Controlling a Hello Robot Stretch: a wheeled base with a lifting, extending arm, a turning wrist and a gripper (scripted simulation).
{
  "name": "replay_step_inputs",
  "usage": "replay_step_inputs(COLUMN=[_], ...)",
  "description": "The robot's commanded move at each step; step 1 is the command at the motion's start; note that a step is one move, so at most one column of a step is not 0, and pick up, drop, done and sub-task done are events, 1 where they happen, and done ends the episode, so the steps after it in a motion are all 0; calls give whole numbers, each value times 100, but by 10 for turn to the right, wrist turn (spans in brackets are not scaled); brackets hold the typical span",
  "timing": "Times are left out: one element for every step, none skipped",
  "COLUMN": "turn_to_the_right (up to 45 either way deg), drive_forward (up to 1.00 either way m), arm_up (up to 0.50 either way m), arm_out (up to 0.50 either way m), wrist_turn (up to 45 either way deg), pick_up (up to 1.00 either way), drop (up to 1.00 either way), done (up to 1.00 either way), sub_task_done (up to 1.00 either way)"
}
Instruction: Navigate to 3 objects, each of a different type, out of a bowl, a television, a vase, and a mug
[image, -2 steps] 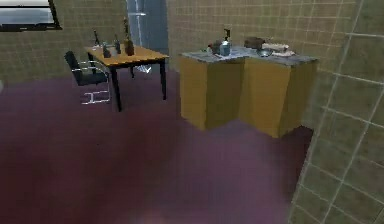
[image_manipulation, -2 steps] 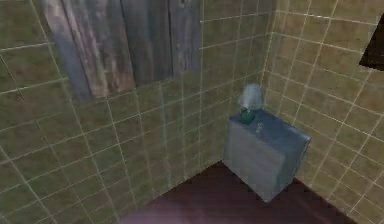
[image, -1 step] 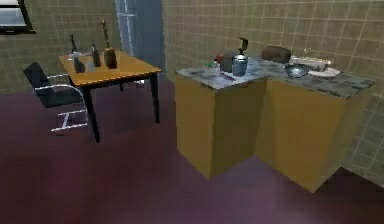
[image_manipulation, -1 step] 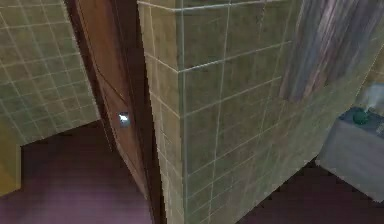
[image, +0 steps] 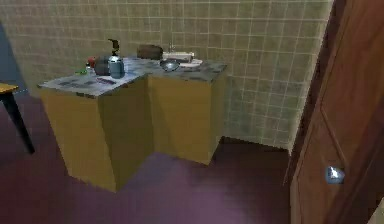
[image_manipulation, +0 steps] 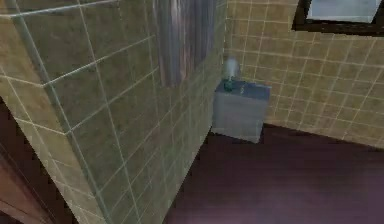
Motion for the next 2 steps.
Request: replay_step_inputs(turn_to_the_right=[0, 270], drive_forward=[100, 0], arm_up=[0, 0], arm_out=[0, 0], wrist_turn=[0, 0], pick_up=[0, 0], drop=[0, 0], done=[0, 0], sub_task_done=[0, 0])
